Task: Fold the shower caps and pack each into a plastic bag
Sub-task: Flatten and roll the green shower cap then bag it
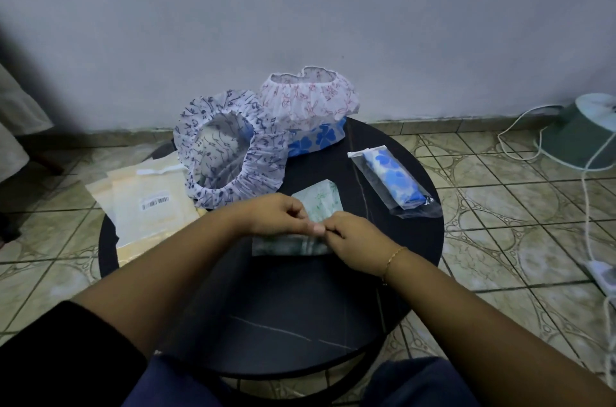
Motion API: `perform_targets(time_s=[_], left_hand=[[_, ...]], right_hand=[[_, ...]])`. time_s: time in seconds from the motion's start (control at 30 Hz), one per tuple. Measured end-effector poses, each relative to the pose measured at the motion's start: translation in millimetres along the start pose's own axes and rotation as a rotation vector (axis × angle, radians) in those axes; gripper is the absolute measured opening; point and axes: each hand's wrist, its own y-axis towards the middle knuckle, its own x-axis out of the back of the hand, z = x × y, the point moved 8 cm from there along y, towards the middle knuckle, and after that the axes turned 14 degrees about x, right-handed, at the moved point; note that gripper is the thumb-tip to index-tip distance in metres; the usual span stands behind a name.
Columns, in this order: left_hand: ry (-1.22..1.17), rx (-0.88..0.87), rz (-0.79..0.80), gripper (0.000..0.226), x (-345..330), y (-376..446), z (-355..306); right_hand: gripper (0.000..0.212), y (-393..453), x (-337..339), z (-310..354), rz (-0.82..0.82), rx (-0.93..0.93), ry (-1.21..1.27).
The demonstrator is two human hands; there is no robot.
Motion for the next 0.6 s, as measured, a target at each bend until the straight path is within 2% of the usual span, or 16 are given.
perform_targets(time_s=[0.07, 0.17, 0.3, 0.47, 0.53, 0.6], left_hand=[[0.055, 0.010, 0.008, 0.025, 1.6, -2.0, 5.2], [0.060, 0.030, -0.071, 0.023, 5.4, 0.2, 8.5], [0.171, 0.033, -0.151, 0.030, 5.6, 2.1, 10.7], [0.266, -0.035, -0.228, 0.034, -5.0, -1.7, 9.5], [0.290, -0.081, -0.303, 0.033, -8.5, -4.5, 9.2], [0.317, -0.113, -0.388, 0.037, -9.1, -5.9, 9.3]], right_hand=[[0.026, -2.0, 1.2, -6.3, -0.097, -0.042, 0.093], [0.023, -5.3, 5.1, -14.4, -0.195, -0.084, 0.212], [0.031, -3.7, 3.5, -21.1, -0.156, -0.113, 0.174], [0.028, -8.9, -3.6, -26.5, -0.278, -0.159, 0.085], [0.030, -14.3, -4.9, -21.2, -0.327, -0.149, -0.090], [0.036, -16.1, -1.1, -4.7, -0.414, -0.033, -0.363]])
